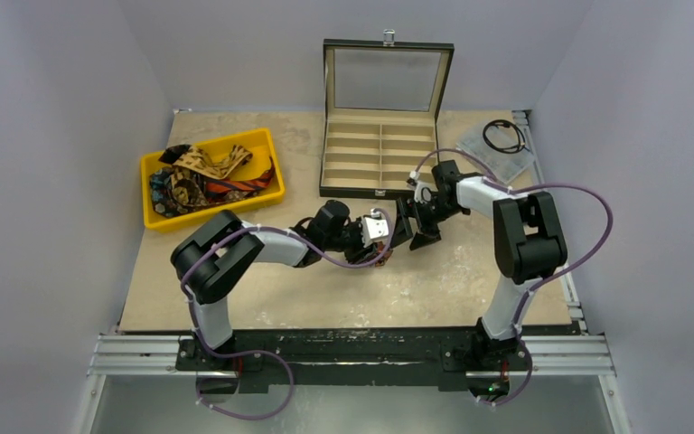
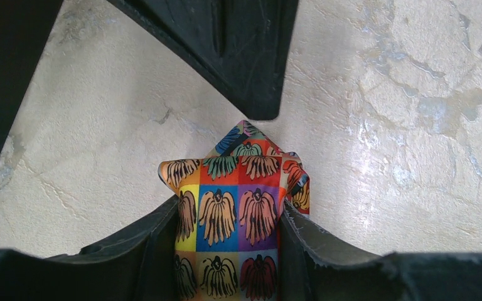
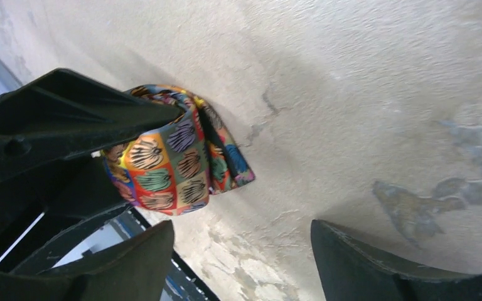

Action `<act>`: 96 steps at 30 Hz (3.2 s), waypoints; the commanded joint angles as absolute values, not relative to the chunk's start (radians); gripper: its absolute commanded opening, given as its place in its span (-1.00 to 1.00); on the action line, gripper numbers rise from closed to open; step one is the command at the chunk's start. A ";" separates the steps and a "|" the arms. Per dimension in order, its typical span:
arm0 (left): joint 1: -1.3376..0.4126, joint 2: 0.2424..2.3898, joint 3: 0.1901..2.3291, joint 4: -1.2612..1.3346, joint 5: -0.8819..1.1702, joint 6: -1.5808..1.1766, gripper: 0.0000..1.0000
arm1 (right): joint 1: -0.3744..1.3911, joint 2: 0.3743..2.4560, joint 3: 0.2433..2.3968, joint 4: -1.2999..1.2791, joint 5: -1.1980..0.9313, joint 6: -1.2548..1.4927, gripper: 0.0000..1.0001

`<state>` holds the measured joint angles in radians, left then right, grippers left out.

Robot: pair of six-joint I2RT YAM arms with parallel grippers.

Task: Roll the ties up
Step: Roll the tie at the center of the board, then pick up the tie at the center of the board.

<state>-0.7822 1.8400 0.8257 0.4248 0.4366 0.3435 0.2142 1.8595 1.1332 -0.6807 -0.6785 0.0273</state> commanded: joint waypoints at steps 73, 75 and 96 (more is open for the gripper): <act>-0.770 1.852 0.819 0.330 0.469 0.394 -0.20 | 0.262 1.830 0.957 -0.310 -0.889 0.198 -1.00; -0.775 1.854 0.810 0.325 0.483 0.390 -0.42 | 0.262 1.840 0.962 -0.307 -0.901 0.208 -1.00; -0.795 1.894 0.790 0.303 0.489 0.377 -1.00 | 0.251 1.865 1.021 -0.392 -0.912 0.203 0.38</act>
<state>-0.7792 1.8530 0.8135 0.4362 0.4904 0.3702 0.2535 1.8919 0.9798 -0.3180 -0.9691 0.2779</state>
